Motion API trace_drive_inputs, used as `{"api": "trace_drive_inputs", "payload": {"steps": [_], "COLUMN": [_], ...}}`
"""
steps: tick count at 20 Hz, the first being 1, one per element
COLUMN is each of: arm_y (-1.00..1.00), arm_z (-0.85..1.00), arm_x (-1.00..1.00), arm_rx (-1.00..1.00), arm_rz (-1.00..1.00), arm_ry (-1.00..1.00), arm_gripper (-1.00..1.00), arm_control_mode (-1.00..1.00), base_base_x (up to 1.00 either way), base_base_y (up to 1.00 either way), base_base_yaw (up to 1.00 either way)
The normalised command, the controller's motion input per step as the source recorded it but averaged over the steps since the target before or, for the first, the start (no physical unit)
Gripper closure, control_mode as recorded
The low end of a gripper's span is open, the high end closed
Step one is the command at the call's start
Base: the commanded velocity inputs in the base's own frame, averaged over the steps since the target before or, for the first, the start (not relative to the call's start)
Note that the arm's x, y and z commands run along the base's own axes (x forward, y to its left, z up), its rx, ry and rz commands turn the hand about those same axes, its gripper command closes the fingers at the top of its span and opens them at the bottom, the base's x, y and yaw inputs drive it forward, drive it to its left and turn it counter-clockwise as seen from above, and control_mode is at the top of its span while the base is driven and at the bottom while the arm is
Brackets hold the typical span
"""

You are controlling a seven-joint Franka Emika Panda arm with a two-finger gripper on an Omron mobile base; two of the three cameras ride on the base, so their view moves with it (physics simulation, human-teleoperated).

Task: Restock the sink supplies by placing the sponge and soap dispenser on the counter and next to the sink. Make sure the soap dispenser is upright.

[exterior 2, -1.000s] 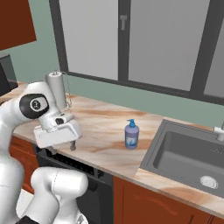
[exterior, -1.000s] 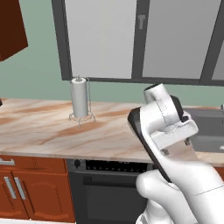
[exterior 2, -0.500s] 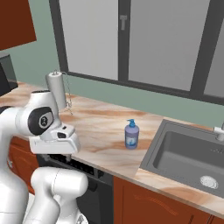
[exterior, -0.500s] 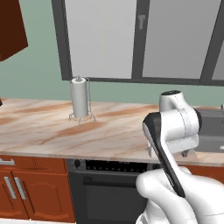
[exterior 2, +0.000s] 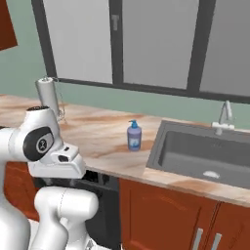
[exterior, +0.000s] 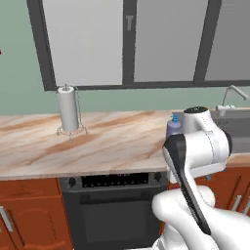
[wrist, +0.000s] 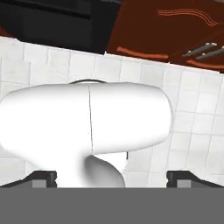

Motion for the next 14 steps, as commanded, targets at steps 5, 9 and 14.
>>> {"api": "trace_drive_inputs", "payload": {"steps": [5,9,14], "arm_y": [0.00,0.00,0.00], "arm_z": [0.00,0.00,0.00], "arm_x": [0.00,0.00,0.00], "arm_rx": [0.00,0.00,0.00], "arm_rz": [0.00,0.00,0.00], "arm_ry": [0.00,0.00,0.00], "arm_gripper": [-1.00,-1.00,-1.00], "arm_control_mode": [1.00,1.00,1.00], "base_base_x": [-0.44,-0.28,-0.13], "base_base_y": [0.03,0.00,-0.01], "base_base_yaw": [-0.93,-0.97,-0.97]}}
